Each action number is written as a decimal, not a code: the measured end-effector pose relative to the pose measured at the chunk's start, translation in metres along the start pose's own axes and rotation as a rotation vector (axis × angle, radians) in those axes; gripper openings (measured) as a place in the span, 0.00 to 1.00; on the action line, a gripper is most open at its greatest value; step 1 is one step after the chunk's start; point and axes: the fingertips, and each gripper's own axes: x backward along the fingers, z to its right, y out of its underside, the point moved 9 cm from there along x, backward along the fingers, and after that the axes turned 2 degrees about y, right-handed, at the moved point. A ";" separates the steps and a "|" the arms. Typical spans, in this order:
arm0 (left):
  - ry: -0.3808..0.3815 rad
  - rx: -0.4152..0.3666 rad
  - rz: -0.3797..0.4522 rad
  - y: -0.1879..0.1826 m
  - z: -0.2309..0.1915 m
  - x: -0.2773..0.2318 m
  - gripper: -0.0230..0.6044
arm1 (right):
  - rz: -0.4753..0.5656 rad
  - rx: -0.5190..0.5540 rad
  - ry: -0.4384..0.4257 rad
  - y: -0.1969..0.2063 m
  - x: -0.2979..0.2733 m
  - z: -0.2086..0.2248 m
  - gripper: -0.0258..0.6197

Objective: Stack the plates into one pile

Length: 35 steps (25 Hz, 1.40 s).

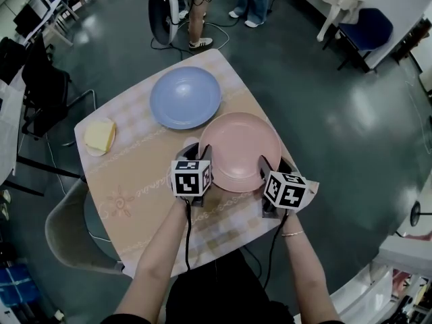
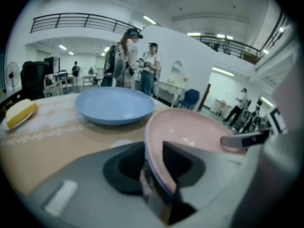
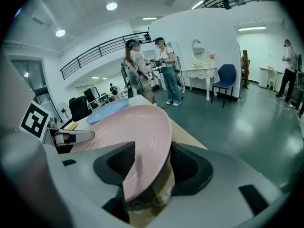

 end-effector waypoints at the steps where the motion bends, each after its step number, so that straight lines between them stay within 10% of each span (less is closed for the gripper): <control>1: 0.000 0.002 0.000 0.000 0.000 0.000 0.23 | 0.001 0.001 0.000 0.000 0.000 0.001 0.38; 35: -0.124 -0.026 0.132 -0.047 -0.029 0.093 0.17 | 0.047 0.102 -0.155 -0.060 0.027 -0.065 0.37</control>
